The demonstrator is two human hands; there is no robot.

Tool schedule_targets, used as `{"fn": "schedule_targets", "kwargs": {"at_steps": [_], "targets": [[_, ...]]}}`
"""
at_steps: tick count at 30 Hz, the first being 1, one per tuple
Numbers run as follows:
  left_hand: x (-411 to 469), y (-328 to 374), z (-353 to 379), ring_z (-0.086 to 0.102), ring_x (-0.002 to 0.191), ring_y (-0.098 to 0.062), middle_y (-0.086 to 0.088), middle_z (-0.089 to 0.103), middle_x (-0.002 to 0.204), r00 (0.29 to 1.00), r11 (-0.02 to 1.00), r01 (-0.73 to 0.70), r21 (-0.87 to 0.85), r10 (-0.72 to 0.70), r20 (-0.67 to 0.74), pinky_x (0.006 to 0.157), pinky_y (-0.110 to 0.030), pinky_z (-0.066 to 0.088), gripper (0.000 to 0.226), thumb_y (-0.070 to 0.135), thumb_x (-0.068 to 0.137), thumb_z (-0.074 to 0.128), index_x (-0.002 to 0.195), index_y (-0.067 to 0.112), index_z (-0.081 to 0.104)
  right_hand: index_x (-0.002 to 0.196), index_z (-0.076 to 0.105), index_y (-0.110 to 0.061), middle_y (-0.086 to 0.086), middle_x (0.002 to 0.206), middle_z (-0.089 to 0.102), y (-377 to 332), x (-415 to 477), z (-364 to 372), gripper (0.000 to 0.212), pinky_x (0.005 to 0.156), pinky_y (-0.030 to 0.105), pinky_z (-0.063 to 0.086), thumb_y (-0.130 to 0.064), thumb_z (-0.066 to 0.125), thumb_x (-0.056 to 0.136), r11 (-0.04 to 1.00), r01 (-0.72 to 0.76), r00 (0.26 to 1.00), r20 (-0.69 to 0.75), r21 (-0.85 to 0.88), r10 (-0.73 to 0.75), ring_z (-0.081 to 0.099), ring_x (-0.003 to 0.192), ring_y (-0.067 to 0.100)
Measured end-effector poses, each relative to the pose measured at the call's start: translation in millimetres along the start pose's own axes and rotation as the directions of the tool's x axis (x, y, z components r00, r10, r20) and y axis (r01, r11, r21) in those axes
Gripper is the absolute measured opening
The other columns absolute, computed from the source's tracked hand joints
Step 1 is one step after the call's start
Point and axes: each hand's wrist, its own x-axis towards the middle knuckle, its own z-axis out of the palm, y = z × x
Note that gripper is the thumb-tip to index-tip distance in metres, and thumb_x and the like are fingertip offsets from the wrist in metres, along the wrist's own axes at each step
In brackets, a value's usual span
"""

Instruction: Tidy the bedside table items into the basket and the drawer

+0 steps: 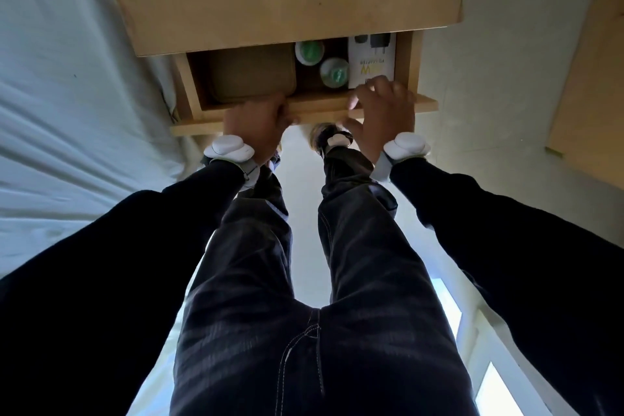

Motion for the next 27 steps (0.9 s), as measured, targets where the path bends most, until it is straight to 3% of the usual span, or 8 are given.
{"fn": "schedule_targets", "kwargs": {"at_steps": [5, 9, 15, 19, 27], "targets": [[8.7, 7.5, -9.7, 0.058, 0.097, -0.029, -0.003, 0.061, 0.11, 0.992, 0.998, -0.029, -0.056, 0.022, -0.124, 0.069, -0.036, 0.042, 0.019, 0.032, 0.094, 0.055, 0.108, 0.021, 0.062, 0.094, 0.064, -0.026, -0.001, 0.104, 0.061, -18.0, 15.1, 1.4, 0.013, 0.079, 0.035, 0.043, -0.032, 0.058, 0.084, 0.986, -0.092, 0.989, -0.105, 0.139, 0.107, 0.056, 0.098, 0.026], [1.3, 5.9, -3.5, 0.053, 0.108, -0.033, -0.009, 0.053, 0.129, 0.981, 0.993, -0.114, 0.021, 0.115, -0.157, 0.084, -0.043, 0.045, 0.039, 0.024, 0.092, 0.057, 0.13, 0.016, 0.056, 0.115, 0.059, -0.02, 0.002, 0.117, 0.058, -27.7, 12.2, 4.7, 0.032, 0.085, 0.034, 0.046, -0.026, 0.057, 0.084, 0.987, -0.029, 0.978, -0.2, 0.156, 0.06, 0.055, 0.102, 0.026], [-9.1, -0.1, 10.4, 0.03, 0.139, -0.032, -0.008, 0.024, 0.159, 0.991, 0.964, -0.071, 0.255, 0.097, -0.088, 0.114, -0.056, 0.023, 0.074, 0.027, 0.086, 0.057, 0.152, 0.012, 0.026, 0.151, 0.028, -0.016, 0.01, 0.151, 0.034, -26.7, 6.4, 17.5, 0.075, 0.113, 0.042, 0.031, -0.023, 0.057, 0.082, 0.999, 0.031, 0.996, -0.088, -0.033, -0.034, 0.033, 0.139, 0.034], [-3.9, 4.9, 10.1, 0.014, 0.149, -0.029, -0.008, 0.008, 0.164, 0.998, 0.956, -0.045, 0.29, 0.056, -0.031, 0.118, -0.056, 0.016, 0.085, 0.033, 0.087, 0.059, 0.155, 0.012, 0.013, 0.154, 0.018, -0.016, 0.01, 0.159, 0.02, -30.9, 17.4, 13.7, 0.085, 0.118, 0.043, 0.024, -0.022, 0.059, 0.079, 1.0, 0.001, 1.0, 0.001, -0.009, -0.001, 0.019, 0.147, 0.036], [0.4, 8.0, -9.8, 0.016, 0.148, -0.032, -0.007, -0.001, 0.165, 0.996, 0.958, -0.044, 0.283, 0.021, 0.083, 0.117, -0.056, 0.017, 0.086, 0.037, 0.085, 0.062, 0.154, 0.013, 0.016, 0.155, 0.012, -0.019, 0.008, 0.163, 0.006, -40.2, 25.8, -3.6, 0.085, 0.116, 0.045, 0.026, -0.023, 0.051, 0.079, 0.999, -0.036, 0.988, 0.148, 0.01, 0.034, 0.015, 0.147, 0.035]]}}
